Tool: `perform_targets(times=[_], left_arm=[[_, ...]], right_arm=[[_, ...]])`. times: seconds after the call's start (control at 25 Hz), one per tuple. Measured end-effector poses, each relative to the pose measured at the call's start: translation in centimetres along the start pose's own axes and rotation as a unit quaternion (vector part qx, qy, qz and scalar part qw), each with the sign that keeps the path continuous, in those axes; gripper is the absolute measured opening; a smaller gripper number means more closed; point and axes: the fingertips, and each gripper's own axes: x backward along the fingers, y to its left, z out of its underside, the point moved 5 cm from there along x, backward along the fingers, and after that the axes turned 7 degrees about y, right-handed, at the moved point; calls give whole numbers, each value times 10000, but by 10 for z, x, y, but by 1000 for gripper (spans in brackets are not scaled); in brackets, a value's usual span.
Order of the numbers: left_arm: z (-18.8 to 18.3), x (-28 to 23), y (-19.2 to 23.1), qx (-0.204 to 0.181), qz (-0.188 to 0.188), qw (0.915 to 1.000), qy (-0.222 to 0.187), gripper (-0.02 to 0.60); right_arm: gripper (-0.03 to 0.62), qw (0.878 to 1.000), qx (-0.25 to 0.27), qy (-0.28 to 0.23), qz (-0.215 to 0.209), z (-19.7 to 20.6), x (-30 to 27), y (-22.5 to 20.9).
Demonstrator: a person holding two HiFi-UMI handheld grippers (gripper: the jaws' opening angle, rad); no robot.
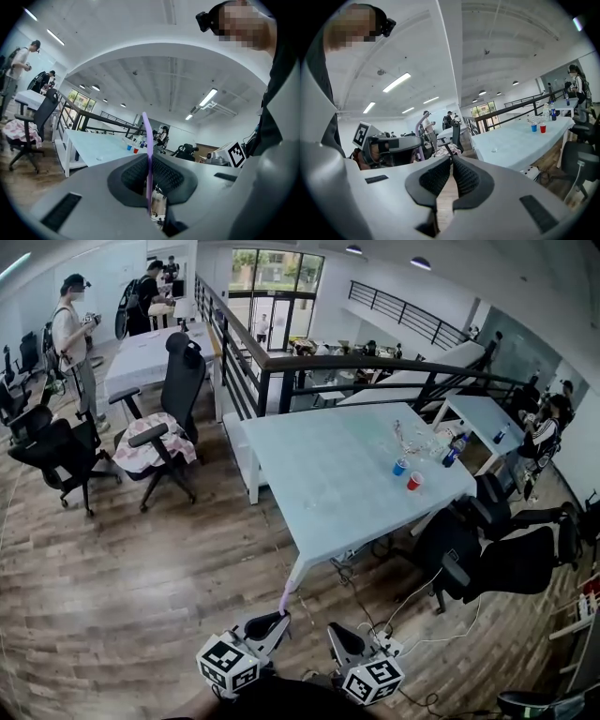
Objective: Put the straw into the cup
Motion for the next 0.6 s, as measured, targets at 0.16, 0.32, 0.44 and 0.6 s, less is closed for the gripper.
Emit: perform_targets(times=[0.16, 0.32, 0.44, 0.6], left_arm=[[3, 7, 15, 123, 11, 9999, -21, 37], [7, 8, 25, 193, 41, 9998, -20, 37], [9, 8, 34, 247, -36, 9997, -23, 37], [5, 14, 44, 238, -248, 9994, -27, 37]], right_arm=[[38, 9998, 26, 182, 53, 4, -7, 8], [38, 9994, 60, 333, 10, 7, -19, 15], [38, 9993, 51, 363, -90, 4, -34, 13], [38, 9984, 195, 391, -371, -6, -54, 16]])
